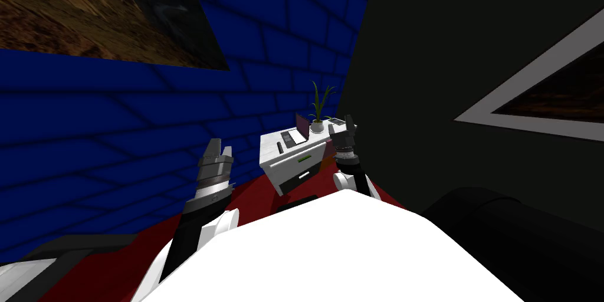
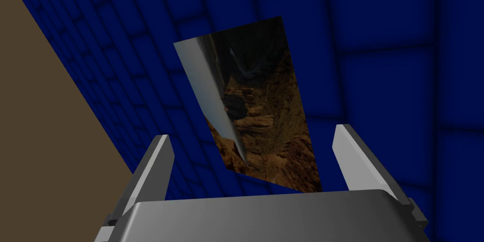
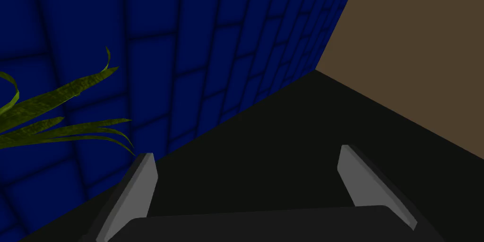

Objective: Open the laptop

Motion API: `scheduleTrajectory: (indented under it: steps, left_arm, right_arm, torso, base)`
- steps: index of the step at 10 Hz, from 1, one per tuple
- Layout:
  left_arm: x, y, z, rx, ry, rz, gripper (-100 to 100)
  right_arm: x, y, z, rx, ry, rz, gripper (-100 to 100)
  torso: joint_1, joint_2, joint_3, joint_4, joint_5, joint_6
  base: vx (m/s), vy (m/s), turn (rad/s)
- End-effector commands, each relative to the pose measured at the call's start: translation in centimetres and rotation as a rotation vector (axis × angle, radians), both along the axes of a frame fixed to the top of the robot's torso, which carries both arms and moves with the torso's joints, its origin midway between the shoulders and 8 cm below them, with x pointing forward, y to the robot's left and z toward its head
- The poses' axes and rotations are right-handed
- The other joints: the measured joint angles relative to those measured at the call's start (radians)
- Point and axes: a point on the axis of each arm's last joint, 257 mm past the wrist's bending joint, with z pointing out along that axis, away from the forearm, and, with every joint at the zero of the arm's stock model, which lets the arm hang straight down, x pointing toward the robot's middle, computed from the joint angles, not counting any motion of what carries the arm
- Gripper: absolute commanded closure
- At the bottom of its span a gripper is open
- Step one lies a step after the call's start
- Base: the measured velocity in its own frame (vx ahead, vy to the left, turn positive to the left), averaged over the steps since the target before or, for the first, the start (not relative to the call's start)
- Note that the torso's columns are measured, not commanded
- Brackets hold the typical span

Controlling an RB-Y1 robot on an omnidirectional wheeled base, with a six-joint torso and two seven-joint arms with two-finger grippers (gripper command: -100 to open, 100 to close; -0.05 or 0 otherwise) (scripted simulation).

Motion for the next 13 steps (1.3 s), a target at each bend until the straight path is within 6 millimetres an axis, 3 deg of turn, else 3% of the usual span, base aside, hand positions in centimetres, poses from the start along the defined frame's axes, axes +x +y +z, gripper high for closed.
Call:
scheduleTrajectory:
  steps: [1, 9, 10, 13]
  left_arm:
    - [0.0, 0.0, 0.0, 0.0, 0.0, 0.0, 0]
    - [0.0, 0.0, 0.0, 0.0, 0.0, 0.0, 0]
    - [0.0, 0.0, 0.0, 0.0, 0.0, 0.0, 0]
    - [0.0, 0.0, 0.0, 0.0, 0.0, 0.0, 0]
  right_arm:
    - [0.0, 0.0, 0.0, 0.0, 0.0, 0.0, 0]
    - [0.0, 0.0, 0.0, 0.0, 0.0, 0.0, 0]
    - [0.2, 0.3, -0.3, -0.038, 0.013, 0.004, -100]
    - [0.8, 0.6, -1.5, -0.143, 0.055, -0.004, -100]
  torso:
    - [0.0, 0.04, -0.082, 0.041, 0.0, 0.0]
    - [0.0, 0.618, -1.234, 0.617, 0.0, 0.0]
    - [0.0, 0.691, -1.382, 0.691, 0.0, 0.0]
    - [0.0, 0.736, -1.475, 0.737, 0.0, 0.0]
  base:
    - [0.0, 0.0, 0.0]
    - [0.0, 0.0, 0.0]
    - [0.009, 0.003, 0.024]
    - [0.014, 0.006, 0.042]
